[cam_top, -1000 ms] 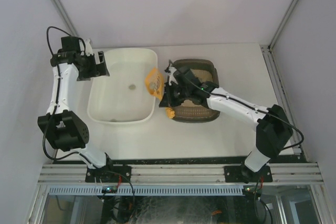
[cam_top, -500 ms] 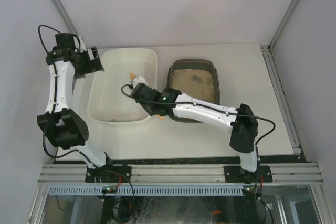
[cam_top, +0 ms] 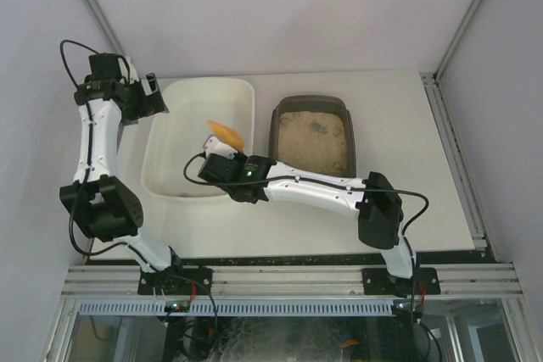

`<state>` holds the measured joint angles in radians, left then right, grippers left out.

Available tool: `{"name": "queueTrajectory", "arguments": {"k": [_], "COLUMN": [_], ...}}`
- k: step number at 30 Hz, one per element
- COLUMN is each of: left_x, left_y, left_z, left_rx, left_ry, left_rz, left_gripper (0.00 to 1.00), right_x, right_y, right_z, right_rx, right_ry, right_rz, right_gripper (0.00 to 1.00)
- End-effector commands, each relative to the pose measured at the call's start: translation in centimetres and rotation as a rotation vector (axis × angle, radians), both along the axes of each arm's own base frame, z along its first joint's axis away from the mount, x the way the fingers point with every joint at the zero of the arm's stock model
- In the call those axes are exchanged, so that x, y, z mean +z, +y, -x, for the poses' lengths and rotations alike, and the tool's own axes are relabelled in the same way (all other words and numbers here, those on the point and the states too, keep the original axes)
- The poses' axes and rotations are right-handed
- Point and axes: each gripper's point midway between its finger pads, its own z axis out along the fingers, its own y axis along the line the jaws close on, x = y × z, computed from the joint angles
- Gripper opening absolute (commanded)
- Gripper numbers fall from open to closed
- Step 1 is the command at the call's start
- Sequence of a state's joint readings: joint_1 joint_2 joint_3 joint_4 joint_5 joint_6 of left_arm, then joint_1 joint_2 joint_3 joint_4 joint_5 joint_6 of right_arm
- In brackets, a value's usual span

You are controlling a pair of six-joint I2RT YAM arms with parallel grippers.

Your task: Clean the litter box

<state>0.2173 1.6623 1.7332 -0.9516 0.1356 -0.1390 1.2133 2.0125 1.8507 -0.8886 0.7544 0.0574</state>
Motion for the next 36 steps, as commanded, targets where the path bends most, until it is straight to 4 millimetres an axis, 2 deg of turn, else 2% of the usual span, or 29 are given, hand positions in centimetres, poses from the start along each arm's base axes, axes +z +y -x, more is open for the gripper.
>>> {"name": "queueTrajectory", "arguments": {"k": [1, 4, 7, 10, 13, 16, 19, 22, 26, 31, 36], "left_x": [1.8, 2.1, 2.4, 2.8, 3.1, 3.7, 5.4, 6.5, 6.8, 5.5, 3.4], "left_y": [-0.9, -2.2, -4.9, -10.1, -16.0, -21.7, -24.5, -25.2, -23.7, -20.8, -18.2], "left_z": [0.0, -1.0, -2.7, -4.2, -5.1, -5.0, -4.5, -3.3, -1.6, 0.4, 1.3], "left_rx": [-0.026, -0.014, -0.013, -0.08, -0.13, -0.184, -0.21, -0.231, -0.238, -0.246, -0.203], "left_ry": [-0.077, -0.096, -0.107, -0.117, -0.121, -0.123, -0.167, -0.187, -0.223, -0.238, -0.203], "left_rz": [0.029, 0.066, 0.055, 0.143, 0.304, 0.493, 0.592, 0.608, 0.549, 0.489, 0.491], "left_gripper": [1.0, 1.0, 1.0, 1.0, 1.0, 1.0, 1.0, 1.0, 1.0, 1.0, 1.0], "right_x": [5.0, 6.1, 6.7, 6.5, 5.0, 3.4, 2.1, 1.2, -0.2, -1.2, -1.7], "right_y": [-0.5, -3.5, -7.4, -11.1, -15.0, -18.8, -20.5, -20.8, -20.4, -20.8, -21.0], "right_z": [-1.0, -1.4, -1.1, -0.2, 0.2, -1.0, -2.4, -3.5, -4.6, -5.7, -6.7], "right_rx": [-0.05, -0.138, -0.208, -0.278, -0.399, -0.565, -0.658, -0.693, -0.711, -0.753, -0.777], "right_ry": [-0.105, -0.043, 0.047, 0.158, 0.308, 0.384, 0.394, 0.387, 0.397, 0.346, 0.281], "right_rz": [-0.095, -0.163, -0.207, -0.251, -0.282, -0.237, -0.156, -0.087, -0.028, 0.081, 0.205], "right_gripper": [0.0, 0.0, 0.0, 0.0, 0.0, 0.0, 0.0, 0.0, 0.0, 0.0, 0.0]}}
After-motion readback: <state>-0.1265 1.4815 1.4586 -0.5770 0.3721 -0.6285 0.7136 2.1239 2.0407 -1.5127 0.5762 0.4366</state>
